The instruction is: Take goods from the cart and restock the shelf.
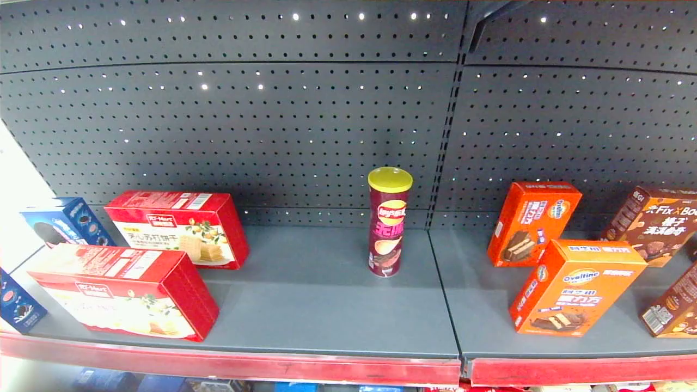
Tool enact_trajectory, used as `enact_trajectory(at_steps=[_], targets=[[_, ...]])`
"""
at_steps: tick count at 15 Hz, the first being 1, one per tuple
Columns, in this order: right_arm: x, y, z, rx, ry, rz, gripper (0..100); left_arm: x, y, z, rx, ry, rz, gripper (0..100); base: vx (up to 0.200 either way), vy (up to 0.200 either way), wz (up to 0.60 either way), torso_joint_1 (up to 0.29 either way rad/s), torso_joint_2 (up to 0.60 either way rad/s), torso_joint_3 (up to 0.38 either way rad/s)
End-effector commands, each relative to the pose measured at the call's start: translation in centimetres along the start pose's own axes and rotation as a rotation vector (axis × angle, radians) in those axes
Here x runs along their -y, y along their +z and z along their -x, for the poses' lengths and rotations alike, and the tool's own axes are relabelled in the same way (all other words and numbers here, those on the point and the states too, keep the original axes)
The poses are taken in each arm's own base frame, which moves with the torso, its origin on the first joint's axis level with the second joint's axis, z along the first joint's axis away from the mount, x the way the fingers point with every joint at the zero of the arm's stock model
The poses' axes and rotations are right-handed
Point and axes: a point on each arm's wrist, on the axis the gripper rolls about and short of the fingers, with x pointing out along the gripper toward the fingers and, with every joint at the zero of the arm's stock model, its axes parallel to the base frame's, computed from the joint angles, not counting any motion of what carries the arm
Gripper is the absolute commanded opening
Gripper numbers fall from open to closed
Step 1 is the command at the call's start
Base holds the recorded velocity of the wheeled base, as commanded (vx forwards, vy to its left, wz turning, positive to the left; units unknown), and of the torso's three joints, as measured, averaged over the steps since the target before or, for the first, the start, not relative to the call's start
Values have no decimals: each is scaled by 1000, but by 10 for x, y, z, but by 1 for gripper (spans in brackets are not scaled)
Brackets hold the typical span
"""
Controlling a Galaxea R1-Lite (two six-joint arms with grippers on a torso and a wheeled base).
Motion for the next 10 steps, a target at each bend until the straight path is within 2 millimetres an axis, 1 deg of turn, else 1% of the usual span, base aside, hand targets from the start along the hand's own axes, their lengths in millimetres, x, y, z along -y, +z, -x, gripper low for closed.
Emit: enact_trajectory(at_steps=[1, 3, 5, 8, 10], targets=[[-1, 8, 6, 4, -42, 30, 100, 0, 0, 0, 0, 0, 0, 100, 0, 0, 0, 0, 0, 0], [-5, 1, 7, -25, -119, 74, 100, 0, 0, 0, 0, 0, 0, 100, 0, 0, 0, 0, 0, 0], [-10, -7, 4, -80, -197, 117, 100, 0, 0, 0, 0, 0, 0, 100, 0, 0, 0, 0, 0, 0], [-9, -9, 8, -123, -162, 126, 100, 0, 0, 0, 0, 0, 0, 100, 0, 0, 0, 0, 0, 0], [-12, -7, 12, -132, -254, 136, 100, 0, 0, 0, 0, 0, 0, 100, 0, 0, 0, 0, 0, 0]])
